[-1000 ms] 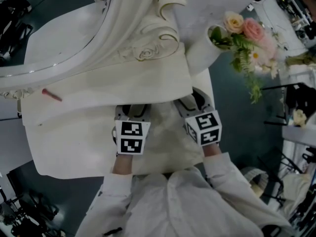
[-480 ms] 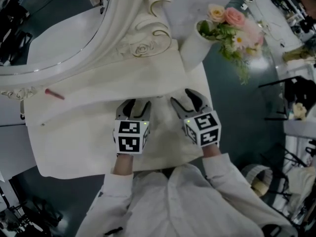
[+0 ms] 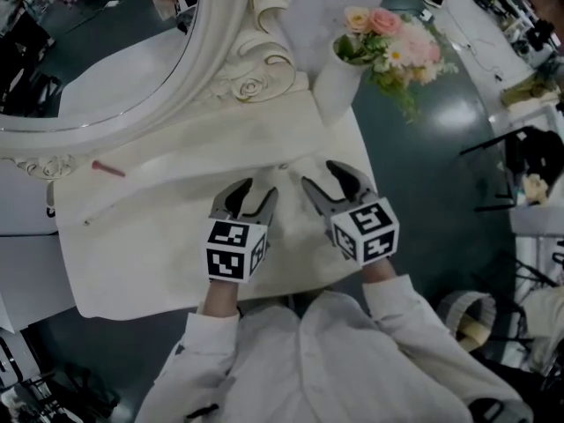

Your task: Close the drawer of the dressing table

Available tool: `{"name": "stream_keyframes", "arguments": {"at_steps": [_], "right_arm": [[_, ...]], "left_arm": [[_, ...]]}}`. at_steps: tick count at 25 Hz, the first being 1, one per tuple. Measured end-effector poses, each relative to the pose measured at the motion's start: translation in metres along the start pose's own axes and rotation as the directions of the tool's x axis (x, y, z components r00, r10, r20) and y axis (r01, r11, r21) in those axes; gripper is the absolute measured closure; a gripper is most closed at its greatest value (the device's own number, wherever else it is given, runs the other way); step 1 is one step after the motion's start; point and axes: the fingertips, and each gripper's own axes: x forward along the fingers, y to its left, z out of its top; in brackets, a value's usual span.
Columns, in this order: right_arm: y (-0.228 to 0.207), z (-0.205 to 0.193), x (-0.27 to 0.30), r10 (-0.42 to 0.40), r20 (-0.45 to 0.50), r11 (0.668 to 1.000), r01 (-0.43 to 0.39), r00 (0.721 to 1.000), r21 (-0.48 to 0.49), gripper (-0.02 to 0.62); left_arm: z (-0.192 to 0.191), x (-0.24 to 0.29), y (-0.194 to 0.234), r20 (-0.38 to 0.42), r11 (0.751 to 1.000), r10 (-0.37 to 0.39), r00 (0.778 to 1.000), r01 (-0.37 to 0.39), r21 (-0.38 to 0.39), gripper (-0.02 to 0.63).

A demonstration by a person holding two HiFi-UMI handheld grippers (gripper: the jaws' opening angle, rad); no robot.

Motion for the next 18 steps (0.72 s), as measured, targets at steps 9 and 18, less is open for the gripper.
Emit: {"name": "stream_keyframes", "arguments": {"at_steps": [9,18], "right_arm": [[0.027,0.024,-0.021,0.078,0.063,0.997,-0.08,0.995,0.024,0.367],[0.039,0.054,-0.039,0.089,0.132,0.995,-0.094,0.987,0.032,0.541]], "left_arm": [[0.033,-0.035,-0.02,0.086,0.997,-0.04,0.995,0.034,0.063,0.468],[0.062,-0.062,-0.036,0.193,0.99,-0.119,0.974,0.102,0.099,0.586]]}}
